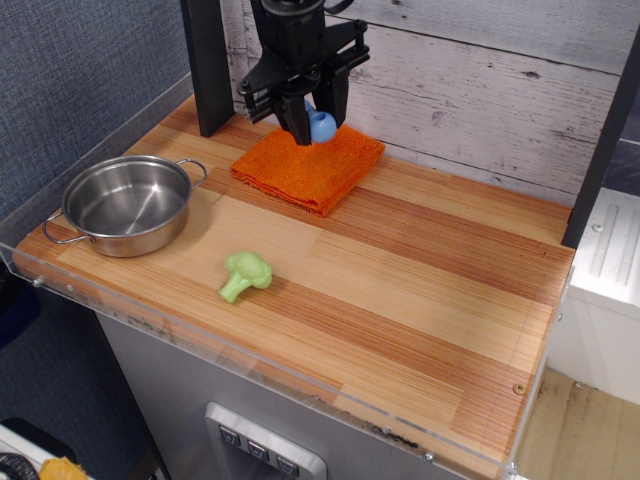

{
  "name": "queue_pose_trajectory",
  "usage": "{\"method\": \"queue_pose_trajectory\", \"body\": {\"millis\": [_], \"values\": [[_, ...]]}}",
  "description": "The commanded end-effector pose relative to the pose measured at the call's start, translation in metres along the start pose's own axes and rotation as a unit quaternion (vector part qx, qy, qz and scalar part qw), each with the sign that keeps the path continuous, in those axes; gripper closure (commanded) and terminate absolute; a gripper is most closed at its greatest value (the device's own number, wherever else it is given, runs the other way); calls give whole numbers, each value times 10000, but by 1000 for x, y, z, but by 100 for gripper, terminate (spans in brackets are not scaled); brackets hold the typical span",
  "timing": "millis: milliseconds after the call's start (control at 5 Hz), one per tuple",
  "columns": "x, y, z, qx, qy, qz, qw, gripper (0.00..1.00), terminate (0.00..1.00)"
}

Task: Place the spoon on top of the orange cloth.

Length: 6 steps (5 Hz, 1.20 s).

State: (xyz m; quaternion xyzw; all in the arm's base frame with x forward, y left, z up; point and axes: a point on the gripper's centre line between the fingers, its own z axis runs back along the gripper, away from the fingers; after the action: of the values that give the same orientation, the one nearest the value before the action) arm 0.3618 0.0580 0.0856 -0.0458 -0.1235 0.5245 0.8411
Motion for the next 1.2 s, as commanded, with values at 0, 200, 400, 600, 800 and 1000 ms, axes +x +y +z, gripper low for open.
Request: {"method": "queue_pose_trajectory", "body": {"millis": [0,200,400,600,800,1000], "values": [[32,-6,-6,-100,-170,229,9995,100,0],[36,-6,-21,-63,-153,242,9996,100,0],[35,-2,-39,-31,-53,244,9997,100,0],[33,2,-47,71,-7,301,9995,100,0],[26,10,-42,430,65,964,9944,0,0],[26,7,-39,501,64,907,9946,0,0]]}}
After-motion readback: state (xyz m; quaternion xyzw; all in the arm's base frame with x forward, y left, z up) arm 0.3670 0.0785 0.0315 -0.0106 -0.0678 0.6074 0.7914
